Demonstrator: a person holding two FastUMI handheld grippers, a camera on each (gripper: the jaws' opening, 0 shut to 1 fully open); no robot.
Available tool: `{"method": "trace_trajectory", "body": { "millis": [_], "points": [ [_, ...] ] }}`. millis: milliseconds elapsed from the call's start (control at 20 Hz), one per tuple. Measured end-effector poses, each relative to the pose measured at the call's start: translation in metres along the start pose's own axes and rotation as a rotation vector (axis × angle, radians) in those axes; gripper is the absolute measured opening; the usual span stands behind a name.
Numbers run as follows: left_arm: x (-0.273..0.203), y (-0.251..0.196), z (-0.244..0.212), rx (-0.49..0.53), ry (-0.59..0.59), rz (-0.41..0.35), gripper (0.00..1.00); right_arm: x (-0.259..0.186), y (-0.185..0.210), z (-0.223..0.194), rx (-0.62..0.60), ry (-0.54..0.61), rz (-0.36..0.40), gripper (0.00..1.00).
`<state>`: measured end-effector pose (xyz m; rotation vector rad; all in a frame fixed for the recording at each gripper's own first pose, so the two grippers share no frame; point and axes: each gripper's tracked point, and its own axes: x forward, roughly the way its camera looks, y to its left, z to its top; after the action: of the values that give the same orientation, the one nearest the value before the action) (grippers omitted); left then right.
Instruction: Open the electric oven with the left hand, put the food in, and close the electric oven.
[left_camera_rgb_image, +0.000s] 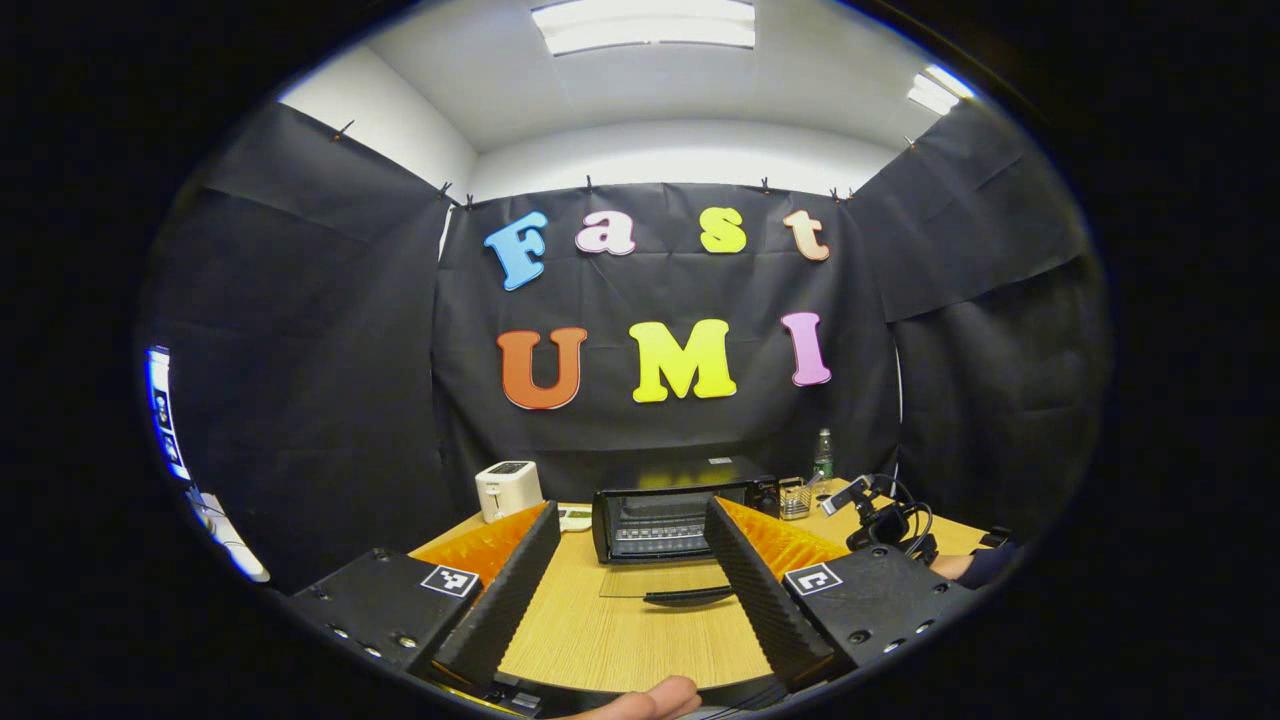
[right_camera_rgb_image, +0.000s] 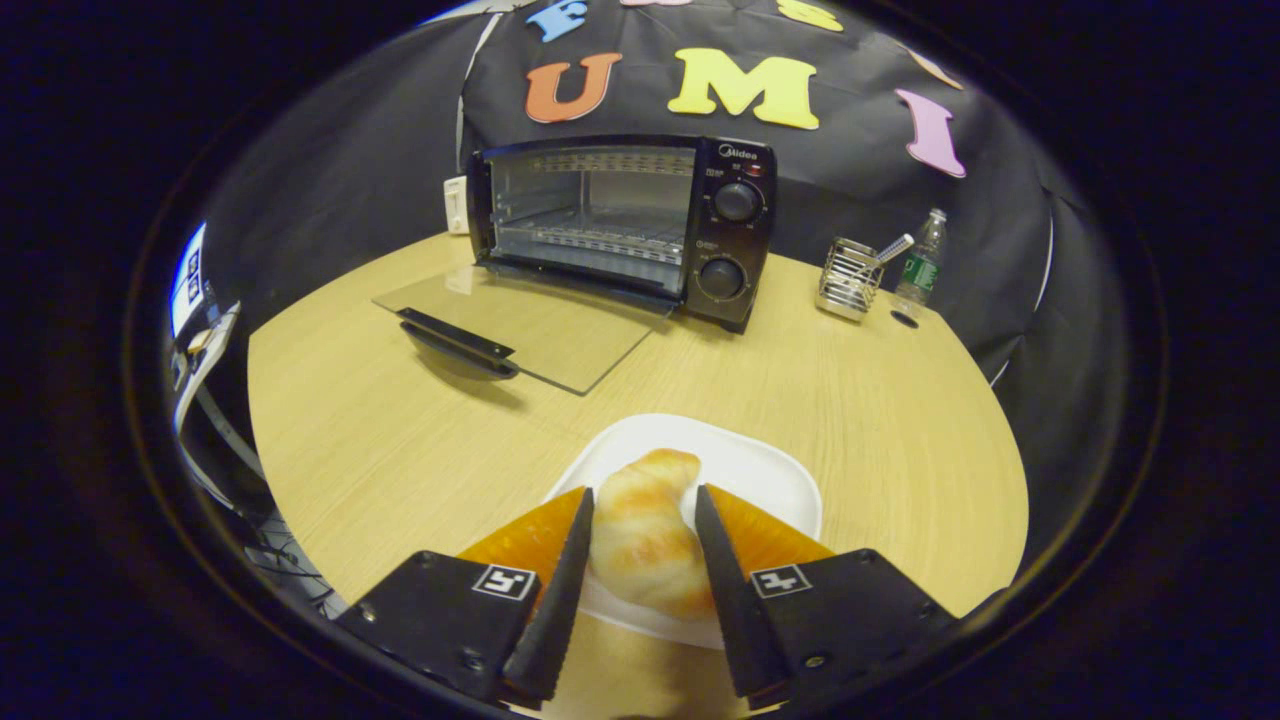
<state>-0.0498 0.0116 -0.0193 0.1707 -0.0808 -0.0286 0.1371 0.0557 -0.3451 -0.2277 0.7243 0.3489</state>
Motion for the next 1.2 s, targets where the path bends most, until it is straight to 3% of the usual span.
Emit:
{"method": "trace_trajectory", "body": {
  "millis": [200, 400, 500, 600, 650, 900, 950, 1000, 1200],
  "points": [
    [0.003, -0.007, -0.013, -0.034, 0.017, -0.023, 0.95, -0.009, 0.007, -0.001, -0.006, 0.001, 0.015, 0.54],
    [-0.002, -0.005, -0.016, -0.054, 0.026, -0.040, 0.95, -0.001, -0.006, -0.004, -0.001, 0.023, -0.035, 0.53],
    [-0.003, -0.004, -0.017, -0.051, 0.022, -0.039, 0.95, 0.001, -0.005, -0.004, 0.007, 0.031, -0.022, 0.59],
    [-0.002, -0.003, -0.016, -0.050, 0.019, -0.044, 1.00, -0.002, -0.008, 0.002, 0.007, 0.008, -0.036, 0.54],
    [-0.002, -0.001, -0.018, -0.050, 0.023, -0.041, 0.95, -0.004, -0.004, 0.005, -0.005, 0.003, -0.023, 0.51],
    [0.000, 0.007, -0.017, -0.058, 0.027, -0.023, 0.95, -0.027, 0.016, 0.040, -0.041, -0.083, -0.003, 0.46],
    [0.002, 0.008, -0.015, -0.063, 0.025, -0.017, 1.00, -0.030, 0.021, 0.049, -0.036, -0.098, 0.000, 0.46],
    [0.004, 0.012, -0.011, -0.070, 0.021, -0.011, 0.95, -0.032, 0.026, 0.058, -0.029, -0.115, 0.007, 0.46],
    [0.008, 0.013, -0.002, -0.072, 0.003, -0.025, 0.95, -0.030, 0.056, 0.101, 0.029, -0.203, 0.065, 0.46]
  ]
}}
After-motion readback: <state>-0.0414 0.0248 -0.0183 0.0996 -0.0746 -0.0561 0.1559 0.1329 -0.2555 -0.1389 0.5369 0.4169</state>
